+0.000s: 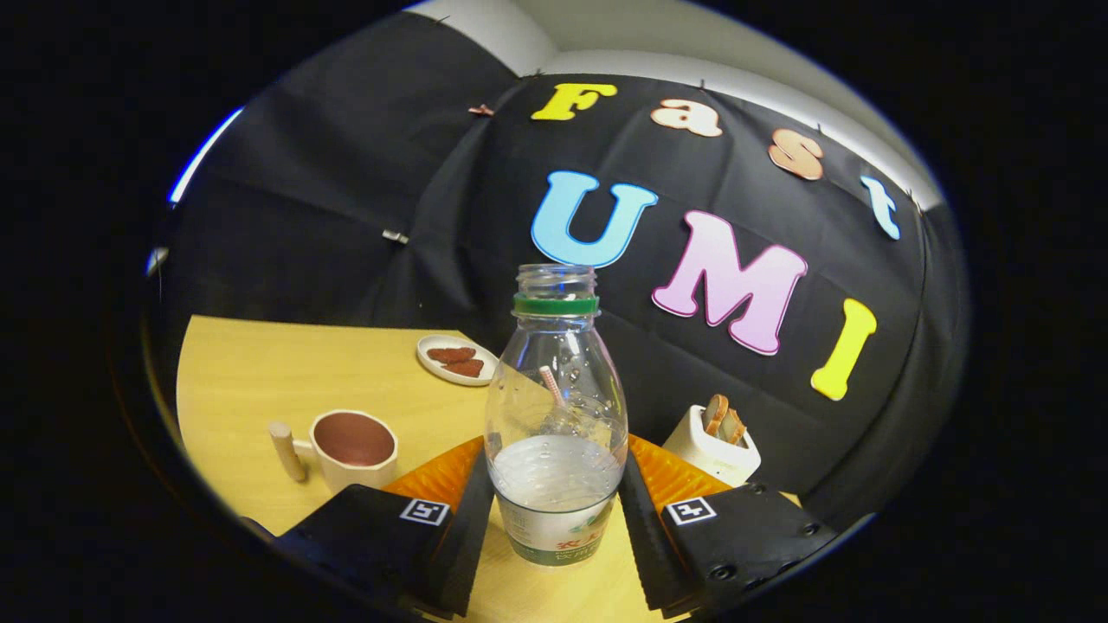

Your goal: Take the bottle from table, then pour the juice into the cup, finally place the bottle on the coaster

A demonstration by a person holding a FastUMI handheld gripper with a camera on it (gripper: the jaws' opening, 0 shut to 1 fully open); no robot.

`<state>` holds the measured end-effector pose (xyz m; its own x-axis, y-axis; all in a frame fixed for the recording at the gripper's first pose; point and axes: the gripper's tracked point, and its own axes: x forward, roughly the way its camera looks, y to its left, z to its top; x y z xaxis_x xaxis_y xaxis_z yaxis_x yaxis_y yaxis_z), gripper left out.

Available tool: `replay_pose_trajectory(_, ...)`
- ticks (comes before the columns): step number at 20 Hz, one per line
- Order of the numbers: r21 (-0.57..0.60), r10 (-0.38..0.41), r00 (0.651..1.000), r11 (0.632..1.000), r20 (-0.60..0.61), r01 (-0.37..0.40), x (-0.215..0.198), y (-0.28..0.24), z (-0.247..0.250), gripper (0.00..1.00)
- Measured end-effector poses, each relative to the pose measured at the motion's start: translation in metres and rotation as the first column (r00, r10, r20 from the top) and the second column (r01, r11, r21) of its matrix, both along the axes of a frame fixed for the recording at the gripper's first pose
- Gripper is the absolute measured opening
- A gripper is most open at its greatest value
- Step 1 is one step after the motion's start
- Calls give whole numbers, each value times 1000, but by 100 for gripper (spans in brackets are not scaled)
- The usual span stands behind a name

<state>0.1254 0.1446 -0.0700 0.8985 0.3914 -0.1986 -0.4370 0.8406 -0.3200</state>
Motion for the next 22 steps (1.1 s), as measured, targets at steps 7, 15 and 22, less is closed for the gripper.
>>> replay_pose_trajectory(7, 226, 15, 998, 974, -65, 0, 15, 0, -7, 75)
replay_pose_trajectory(15, 240, -43, 996, 969, -77, 60, 63, -10, -30, 75)
replay_pose_trajectory(22, 207, -47, 995, 976, -94, 65, 85, -8, -58, 76)
